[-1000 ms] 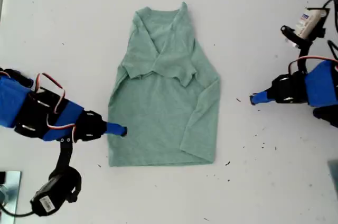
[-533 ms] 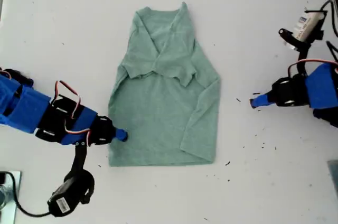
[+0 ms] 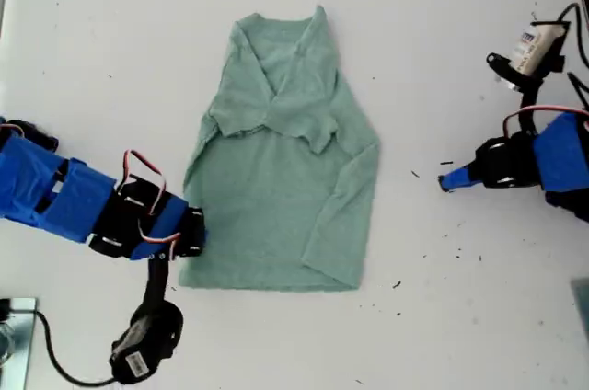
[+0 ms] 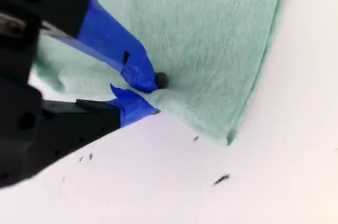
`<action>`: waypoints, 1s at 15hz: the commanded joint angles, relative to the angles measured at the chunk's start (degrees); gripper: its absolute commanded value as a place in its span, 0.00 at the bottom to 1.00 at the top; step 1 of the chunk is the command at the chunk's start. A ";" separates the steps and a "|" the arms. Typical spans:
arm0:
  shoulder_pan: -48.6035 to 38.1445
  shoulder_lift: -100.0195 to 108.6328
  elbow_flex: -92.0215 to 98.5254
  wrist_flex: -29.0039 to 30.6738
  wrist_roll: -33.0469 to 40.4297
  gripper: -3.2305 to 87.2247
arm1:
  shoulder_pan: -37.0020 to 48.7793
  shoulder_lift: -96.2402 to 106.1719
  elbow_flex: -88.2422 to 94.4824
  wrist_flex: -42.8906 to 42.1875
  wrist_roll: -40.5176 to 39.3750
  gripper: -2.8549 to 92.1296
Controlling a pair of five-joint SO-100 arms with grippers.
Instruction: Fold t shirt
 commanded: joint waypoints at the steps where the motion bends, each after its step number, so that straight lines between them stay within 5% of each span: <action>1: -0.18 11.78 -2.55 9.32 -0.70 0.03 | 0.35 0.70 0.00 0.09 -0.44 0.05; 4: -1.23 15.03 -15.03 19.69 0.88 0.03 | 0.26 0.70 -0.35 0.26 -0.53 0.05; 9: -3.96 -8.00 -49.75 23.47 12.66 0.03 | -0.26 0.70 -0.88 1.23 -0.09 0.05; 15: -10.46 -30.15 -58.36 7.73 29.36 0.03 | -1.76 0.79 -1.23 1.49 1.85 0.05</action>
